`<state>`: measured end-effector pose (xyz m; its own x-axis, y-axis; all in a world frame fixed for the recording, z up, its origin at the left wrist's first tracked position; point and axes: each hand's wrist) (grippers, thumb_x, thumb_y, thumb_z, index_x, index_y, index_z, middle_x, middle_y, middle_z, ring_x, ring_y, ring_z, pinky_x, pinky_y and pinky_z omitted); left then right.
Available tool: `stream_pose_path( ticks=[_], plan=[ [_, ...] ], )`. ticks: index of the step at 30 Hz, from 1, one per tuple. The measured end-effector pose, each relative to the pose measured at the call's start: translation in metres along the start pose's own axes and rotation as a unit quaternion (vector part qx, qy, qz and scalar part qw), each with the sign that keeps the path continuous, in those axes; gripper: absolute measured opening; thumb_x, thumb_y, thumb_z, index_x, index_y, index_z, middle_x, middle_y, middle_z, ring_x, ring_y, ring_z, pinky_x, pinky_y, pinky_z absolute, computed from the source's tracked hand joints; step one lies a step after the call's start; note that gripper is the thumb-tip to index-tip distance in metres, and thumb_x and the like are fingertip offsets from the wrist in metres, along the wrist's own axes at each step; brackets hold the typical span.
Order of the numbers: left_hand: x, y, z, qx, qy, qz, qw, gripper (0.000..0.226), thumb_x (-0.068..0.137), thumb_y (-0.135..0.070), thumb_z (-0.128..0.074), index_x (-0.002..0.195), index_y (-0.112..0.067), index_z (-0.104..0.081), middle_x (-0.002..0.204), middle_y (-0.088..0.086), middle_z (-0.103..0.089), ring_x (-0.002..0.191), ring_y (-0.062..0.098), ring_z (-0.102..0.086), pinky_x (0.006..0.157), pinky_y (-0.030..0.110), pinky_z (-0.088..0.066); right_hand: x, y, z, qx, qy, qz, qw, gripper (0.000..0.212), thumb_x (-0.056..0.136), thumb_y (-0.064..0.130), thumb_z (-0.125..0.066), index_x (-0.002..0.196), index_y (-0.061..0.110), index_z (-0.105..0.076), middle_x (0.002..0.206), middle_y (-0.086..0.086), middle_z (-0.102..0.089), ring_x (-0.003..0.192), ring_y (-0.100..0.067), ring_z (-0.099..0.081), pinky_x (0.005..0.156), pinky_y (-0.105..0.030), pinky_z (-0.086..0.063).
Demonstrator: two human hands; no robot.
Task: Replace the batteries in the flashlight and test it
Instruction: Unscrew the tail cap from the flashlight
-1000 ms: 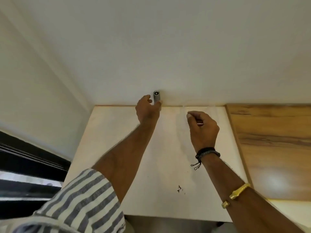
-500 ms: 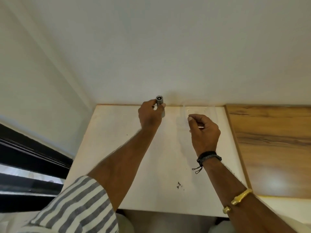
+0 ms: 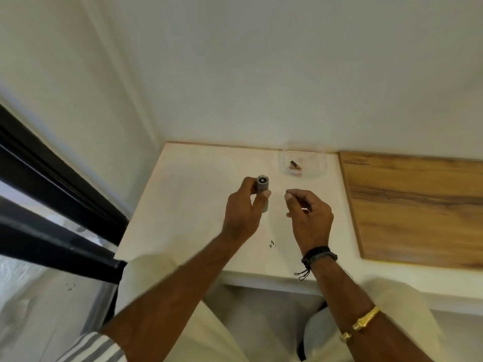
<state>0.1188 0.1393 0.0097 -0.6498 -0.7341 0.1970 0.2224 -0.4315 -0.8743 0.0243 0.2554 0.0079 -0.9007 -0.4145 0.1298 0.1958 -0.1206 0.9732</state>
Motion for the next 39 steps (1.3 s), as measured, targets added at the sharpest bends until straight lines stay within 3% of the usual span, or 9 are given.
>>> stream_pose_path(
  ticks=[8,14,17,19,25,30,34,36,39],
  plan=[
    [-0.062,0.015,-0.001,0.070,0.079,-0.046,0.993,0.021,0.100,-0.033,-0.050,0.119,-0.022,-0.054,0.106,-0.004,-0.064,0.093,0.014,-0.055,0.079,0.035,-0.050,-0.051,-0.008,0.012,0.021,0.026,-0.038,0.999,0.009,0.093,0.016,-0.071,0.098,0.019,-0.077,0.086,0.003,-0.075,0.079,-0.023,-0.070,0.062,-0.039,-0.063],
    [-0.079,0.011,-0.001,0.177,0.117,-0.077,0.974,0.022,0.099,-0.032,-0.054,0.115,-0.017,-0.058,0.109,-0.001,-0.064,0.099,0.015,-0.048,0.081,0.036,-0.049,-0.060,-0.007,0.019,-0.058,0.085,-0.012,0.995,0.018,0.096,0.038,-0.067,0.088,0.024,-0.075,0.078,0.013,-0.074,0.071,-0.005,-0.068,0.066,-0.017,-0.052],
    [-0.082,0.011,0.001,0.197,0.131,-0.096,0.967,0.023,0.098,-0.033,-0.055,0.112,-0.016,-0.060,0.107,-0.001,-0.065,0.100,0.015,-0.048,0.079,0.035,-0.049,-0.061,-0.012,0.021,-0.116,0.106,0.002,0.988,0.029,0.096,0.046,-0.065,0.084,0.022,-0.075,0.072,0.010,-0.072,0.069,-0.008,-0.068,0.066,-0.022,-0.052],
    [-0.082,0.012,0.003,0.203,0.140,-0.097,0.964,0.024,0.098,-0.033,-0.055,0.113,-0.015,-0.060,0.108,-0.001,-0.065,0.101,0.015,-0.048,0.079,0.036,-0.051,-0.062,-0.015,0.023,-0.140,0.116,0.015,0.983,0.033,0.096,0.047,-0.063,0.086,0.018,-0.075,0.073,0.007,-0.072,0.071,-0.013,-0.070,0.067,-0.025,-0.053],
    [-0.083,0.006,-0.001,0.199,0.138,-0.096,0.965,0.024,0.098,-0.026,-0.055,0.118,-0.014,-0.062,0.109,0.000,-0.067,0.104,0.017,-0.048,0.079,0.037,-0.052,-0.063,-0.016,0.025,-0.176,0.115,0.058,0.976,0.030,0.100,0.039,-0.060,0.092,0.014,-0.073,0.075,0.012,-0.066,0.069,0.000,-0.061,0.064,-0.006,-0.039],
    [-0.082,0.007,-0.002,0.213,0.150,-0.093,0.961,0.029,0.100,-0.025,-0.053,0.124,-0.013,-0.061,0.114,0.003,-0.068,0.107,0.019,-0.050,0.083,0.036,-0.051,-0.065,-0.019,0.024,-0.184,0.113,0.081,0.973,0.028,0.102,0.034,-0.059,0.094,0.010,-0.072,0.080,0.003,-0.069,0.072,-0.014,-0.062,0.066,-0.017,-0.044],
    [-0.079,0.013,0.002,0.206,0.161,-0.086,0.961,0.028,0.101,-0.026,-0.050,0.122,-0.014,-0.063,0.113,0.002,-0.069,0.104,0.017,-0.050,0.082,0.034,-0.048,-0.066,-0.021,0.024,-0.170,0.147,0.125,0.966,0.015,0.101,0.021,-0.061,0.103,0.010,-0.070,0.093,-0.001,-0.072,0.084,-0.016,-0.064,0.076,-0.023,-0.051],
    [-0.079,0.014,0.005,0.215,0.158,-0.094,0.959,0.029,0.101,-0.027,-0.051,0.124,-0.013,-0.062,0.114,0.003,-0.068,0.105,0.018,-0.050,0.082,0.032,-0.047,-0.064,-0.021,0.028,-0.157,0.163,0.126,0.966,0.017,0.100,0.025,-0.062,0.109,0.013,-0.070,0.096,0.005,-0.070,0.087,-0.013,-0.065,0.079,-0.023,-0.053],
    [-0.079,0.012,0.006,0.229,0.153,-0.104,0.956,0.029,0.100,-0.027,-0.053,0.124,-0.012,-0.061,0.114,0.003,-0.066,0.107,0.019,-0.049,0.083,0.035,-0.050,-0.064,-0.019,0.033,-0.146,0.153,0.057,0.976,0.025,0.098,0.039,-0.062,0.110,0.018,-0.070,0.089,0.008,-0.071,0.081,-0.011,-0.068,0.074,-0.020,-0.053]
  ],
)
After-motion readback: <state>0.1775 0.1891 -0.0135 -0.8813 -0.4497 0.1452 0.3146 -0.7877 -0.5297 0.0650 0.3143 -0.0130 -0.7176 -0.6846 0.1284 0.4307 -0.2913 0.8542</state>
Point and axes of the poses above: each hand's wrist, its own x-axis towards the middle knuckle, its own z-axis out of the back of the hand, y = z × x
